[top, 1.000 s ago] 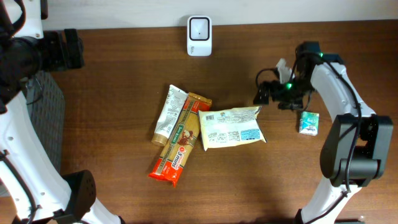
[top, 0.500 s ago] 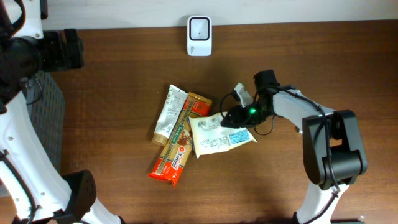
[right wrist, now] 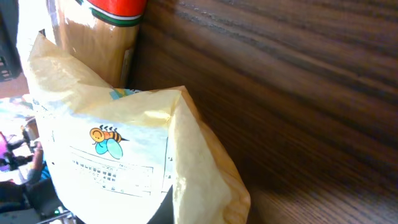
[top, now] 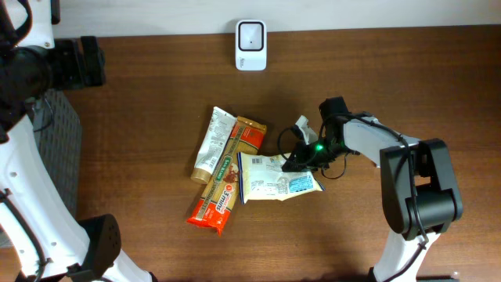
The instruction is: Scan the item barcode
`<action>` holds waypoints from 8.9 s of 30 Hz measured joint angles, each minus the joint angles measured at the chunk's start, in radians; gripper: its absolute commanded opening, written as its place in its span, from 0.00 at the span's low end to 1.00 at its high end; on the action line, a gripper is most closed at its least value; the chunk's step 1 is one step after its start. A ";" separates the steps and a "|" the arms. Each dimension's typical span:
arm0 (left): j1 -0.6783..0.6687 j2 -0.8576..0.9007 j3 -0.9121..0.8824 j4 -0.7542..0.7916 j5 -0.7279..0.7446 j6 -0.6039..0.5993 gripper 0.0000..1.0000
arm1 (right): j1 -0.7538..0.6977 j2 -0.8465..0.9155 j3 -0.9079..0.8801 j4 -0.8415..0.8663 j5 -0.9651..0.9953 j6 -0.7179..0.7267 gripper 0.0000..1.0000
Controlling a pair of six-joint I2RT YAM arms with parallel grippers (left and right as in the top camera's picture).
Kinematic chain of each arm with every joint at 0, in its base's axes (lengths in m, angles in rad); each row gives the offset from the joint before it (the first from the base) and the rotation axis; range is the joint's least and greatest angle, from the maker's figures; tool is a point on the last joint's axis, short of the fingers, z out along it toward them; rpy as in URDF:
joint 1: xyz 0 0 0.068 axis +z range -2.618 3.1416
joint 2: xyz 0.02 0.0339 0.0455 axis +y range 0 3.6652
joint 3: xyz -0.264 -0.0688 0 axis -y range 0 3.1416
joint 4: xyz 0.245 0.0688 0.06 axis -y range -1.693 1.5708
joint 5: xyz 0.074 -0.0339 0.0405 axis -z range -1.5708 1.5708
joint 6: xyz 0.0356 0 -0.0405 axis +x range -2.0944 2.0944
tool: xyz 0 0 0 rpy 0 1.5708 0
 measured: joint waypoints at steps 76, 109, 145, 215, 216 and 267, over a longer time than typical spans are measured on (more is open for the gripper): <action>0.000 0.000 0.000 0.000 0.000 0.000 0.99 | 0.300 0.505 1.003 0.865 1.510 -1.227 0.04; 0.000 0.000 0.000 0.000 0.000 0.000 0.99 | 0.100 -0.119 0.983 -0.835 1.220 0.146 0.04; 0.000 0.000 0.000 0.000 0.000 0.000 0.99 | 0.489 0.051 0.465 -0.002 0.375 0.342 0.45; 0.000 0.000 0.000 0.000 0.000 0.000 0.99 | 0.244 0.098 0.377 -0.424 0.356 0.143 0.04; 0.000 0.000 0.000 0.000 0.000 0.000 0.99 | 0.245 0.057 0.399 -0.498 0.550 0.196 0.04; 0.000 0.000 0.000 -0.001 0.000 0.000 0.99 | 0.197 0.118 0.362 -0.470 0.791 0.115 0.04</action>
